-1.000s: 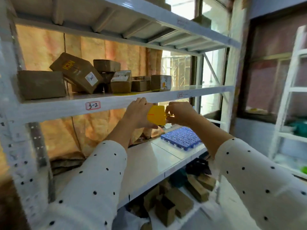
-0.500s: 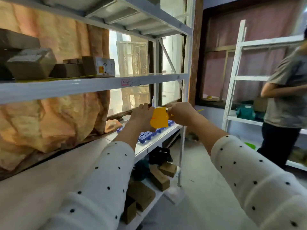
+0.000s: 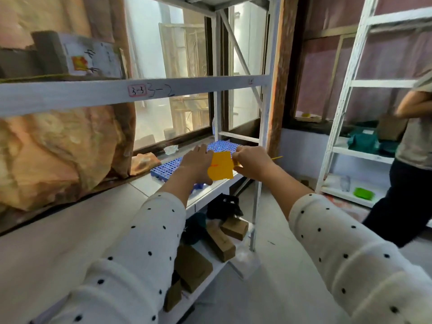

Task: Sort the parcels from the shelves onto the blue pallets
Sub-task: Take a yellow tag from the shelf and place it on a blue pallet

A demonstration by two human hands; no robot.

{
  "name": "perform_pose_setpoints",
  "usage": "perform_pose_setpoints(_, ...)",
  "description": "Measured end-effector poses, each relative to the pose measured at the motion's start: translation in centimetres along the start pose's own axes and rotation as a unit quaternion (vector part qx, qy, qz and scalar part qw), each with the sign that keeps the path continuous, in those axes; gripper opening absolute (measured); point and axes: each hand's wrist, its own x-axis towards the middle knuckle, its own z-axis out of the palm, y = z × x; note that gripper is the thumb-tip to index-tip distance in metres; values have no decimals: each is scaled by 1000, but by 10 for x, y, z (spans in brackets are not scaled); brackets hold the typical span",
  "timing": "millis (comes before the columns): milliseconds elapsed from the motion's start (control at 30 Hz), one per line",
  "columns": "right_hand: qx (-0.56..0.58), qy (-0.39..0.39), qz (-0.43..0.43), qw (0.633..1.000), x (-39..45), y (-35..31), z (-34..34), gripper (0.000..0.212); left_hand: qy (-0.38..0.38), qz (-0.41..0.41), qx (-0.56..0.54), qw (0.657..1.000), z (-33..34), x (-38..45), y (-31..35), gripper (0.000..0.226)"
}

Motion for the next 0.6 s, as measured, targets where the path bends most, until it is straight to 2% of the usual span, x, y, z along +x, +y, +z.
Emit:
perform_pose_setpoints(233, 32, -16, 13, 999, 84, 25, 58, 32, 1, -10, -36, 999, 33, 85, -39, 92)
perform_pose_setpoints(600, 5, 5, -19, 1000, 207, 51, 129, 28, -29, -52, -45, 997, 77, 193, -97, 97)
